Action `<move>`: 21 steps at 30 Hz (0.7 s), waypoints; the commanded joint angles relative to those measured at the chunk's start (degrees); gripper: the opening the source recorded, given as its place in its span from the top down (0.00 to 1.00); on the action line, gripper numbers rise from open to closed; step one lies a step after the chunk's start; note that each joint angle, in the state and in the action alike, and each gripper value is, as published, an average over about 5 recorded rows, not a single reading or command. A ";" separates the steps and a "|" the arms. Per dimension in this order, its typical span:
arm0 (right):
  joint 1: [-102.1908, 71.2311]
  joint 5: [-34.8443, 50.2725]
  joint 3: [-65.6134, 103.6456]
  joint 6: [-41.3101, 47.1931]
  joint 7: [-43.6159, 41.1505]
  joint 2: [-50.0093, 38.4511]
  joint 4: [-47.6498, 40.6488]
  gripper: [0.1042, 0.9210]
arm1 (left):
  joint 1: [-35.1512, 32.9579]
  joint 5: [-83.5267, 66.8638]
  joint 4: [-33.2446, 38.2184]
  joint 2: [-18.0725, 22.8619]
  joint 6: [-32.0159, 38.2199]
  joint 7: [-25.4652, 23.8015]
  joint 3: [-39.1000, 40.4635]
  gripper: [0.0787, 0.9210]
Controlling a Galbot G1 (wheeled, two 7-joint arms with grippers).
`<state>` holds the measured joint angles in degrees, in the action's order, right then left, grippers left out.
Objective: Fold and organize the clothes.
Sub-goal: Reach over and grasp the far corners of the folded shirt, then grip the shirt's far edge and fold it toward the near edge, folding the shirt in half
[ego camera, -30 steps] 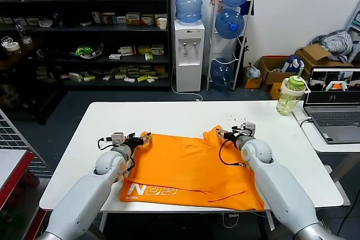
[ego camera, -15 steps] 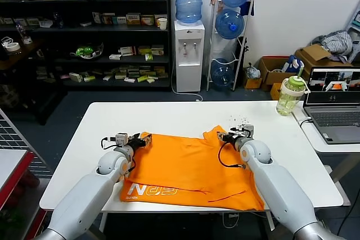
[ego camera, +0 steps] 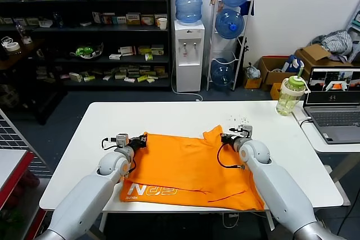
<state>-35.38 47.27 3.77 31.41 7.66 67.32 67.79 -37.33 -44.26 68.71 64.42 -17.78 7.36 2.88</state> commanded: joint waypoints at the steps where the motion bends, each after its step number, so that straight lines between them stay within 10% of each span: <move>1: -0.69 -0.51 0.56 -5.28 -2.20 -0.40 0.88 0.98 | -0.52 0.14 1.51 -0.21 1.22 -0.15 -0.48 0.96; 21: -21.12 11.38 8.38 0.85 7.08 -14.97 32.73 0.98 | -17.29 -6.70 31.71 -11.95 -1.48 7.97 -6.44 0.98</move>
<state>-47.11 52.12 9.55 28.56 9.16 59.22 84.78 -44.71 -47.14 82.45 59.42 -17.78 10.48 -0.92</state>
